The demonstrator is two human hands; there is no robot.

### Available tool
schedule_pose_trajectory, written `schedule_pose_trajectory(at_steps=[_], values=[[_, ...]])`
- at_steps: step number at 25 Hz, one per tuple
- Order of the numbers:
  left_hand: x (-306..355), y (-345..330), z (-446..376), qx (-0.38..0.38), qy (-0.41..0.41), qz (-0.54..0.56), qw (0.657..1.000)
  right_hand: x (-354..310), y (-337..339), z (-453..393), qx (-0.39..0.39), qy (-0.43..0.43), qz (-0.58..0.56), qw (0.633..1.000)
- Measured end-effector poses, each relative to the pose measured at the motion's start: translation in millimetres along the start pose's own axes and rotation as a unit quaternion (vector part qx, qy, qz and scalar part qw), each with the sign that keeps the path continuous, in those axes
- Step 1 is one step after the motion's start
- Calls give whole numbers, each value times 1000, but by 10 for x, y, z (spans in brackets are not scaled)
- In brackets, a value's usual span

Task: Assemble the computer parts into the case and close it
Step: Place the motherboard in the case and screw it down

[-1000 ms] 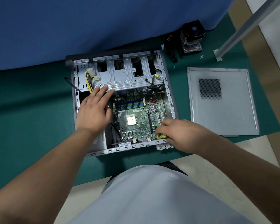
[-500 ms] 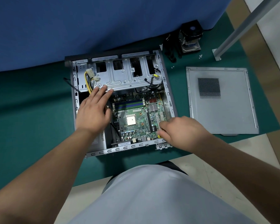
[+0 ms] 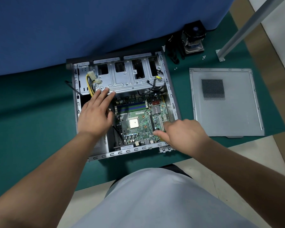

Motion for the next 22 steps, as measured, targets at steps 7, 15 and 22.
schedule_pose_trajectory(at_steps=[7,15,22], values=[[3,14,9,3,3,3,1000,31,-22,18,-26,27,-46,998],[8,30,11,2,1,11,1000,35,-74,61,-115,96,-89,985],[3,23,11,2,-1,15,1000,31,-50,-19,-68,39,-52,996]])
Point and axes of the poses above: each hand's wrist, its own z-axis away from the middle knuckle, its own y-axis out of the back of the hand, x = y × z, the point moved 9 cm from there along -z, towards the middle knuckle, and after that the axes turned 10 degrees about -x, right-handed, at the moved point
